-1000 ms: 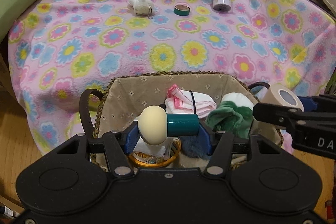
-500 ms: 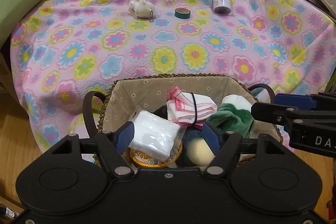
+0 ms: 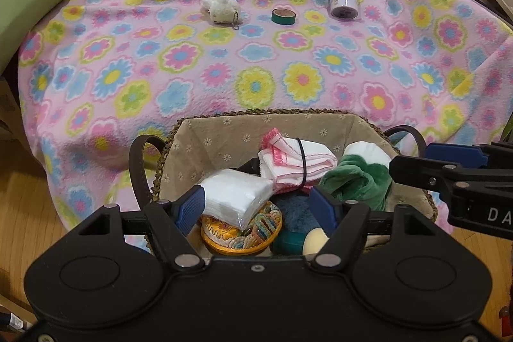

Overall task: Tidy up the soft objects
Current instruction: 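Open both tools to drop the sponge stick and tape roll into the basket, then move both open tools away from the basket back over the blanket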

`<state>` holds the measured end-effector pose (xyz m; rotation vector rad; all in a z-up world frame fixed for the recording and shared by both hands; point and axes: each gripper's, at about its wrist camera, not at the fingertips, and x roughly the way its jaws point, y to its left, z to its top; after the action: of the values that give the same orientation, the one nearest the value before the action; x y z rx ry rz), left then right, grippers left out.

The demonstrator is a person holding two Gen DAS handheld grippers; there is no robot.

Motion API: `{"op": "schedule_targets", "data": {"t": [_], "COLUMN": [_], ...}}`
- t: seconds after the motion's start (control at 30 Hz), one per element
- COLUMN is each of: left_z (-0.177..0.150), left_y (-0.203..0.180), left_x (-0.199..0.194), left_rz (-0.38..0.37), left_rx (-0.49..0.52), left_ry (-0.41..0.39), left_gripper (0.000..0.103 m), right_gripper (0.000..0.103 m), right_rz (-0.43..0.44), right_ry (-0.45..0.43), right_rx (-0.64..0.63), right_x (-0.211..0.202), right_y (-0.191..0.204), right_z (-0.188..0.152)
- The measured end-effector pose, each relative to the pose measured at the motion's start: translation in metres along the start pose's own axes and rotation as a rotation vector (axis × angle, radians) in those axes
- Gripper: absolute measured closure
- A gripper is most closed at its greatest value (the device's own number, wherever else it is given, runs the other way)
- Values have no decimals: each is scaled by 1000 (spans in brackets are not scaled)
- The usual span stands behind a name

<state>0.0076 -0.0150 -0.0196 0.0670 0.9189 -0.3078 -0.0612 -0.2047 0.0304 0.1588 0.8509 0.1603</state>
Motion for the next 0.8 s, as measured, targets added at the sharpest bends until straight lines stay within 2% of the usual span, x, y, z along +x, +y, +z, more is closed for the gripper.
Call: {"op": "schedule_targets", "data": {"t": [0.8], "left_z": [0], "left_y": [0], "left_x": [-1], "left_rz": [62], "left_rx": [-5], "left_ry": [-16], "left_gripper": [34], "right_gripper": [50], "right_rz": [0], "right_ry": [8], "right_rx": [11], "right_x": [2], "right_y": [-1], "right_z": [-2]}}
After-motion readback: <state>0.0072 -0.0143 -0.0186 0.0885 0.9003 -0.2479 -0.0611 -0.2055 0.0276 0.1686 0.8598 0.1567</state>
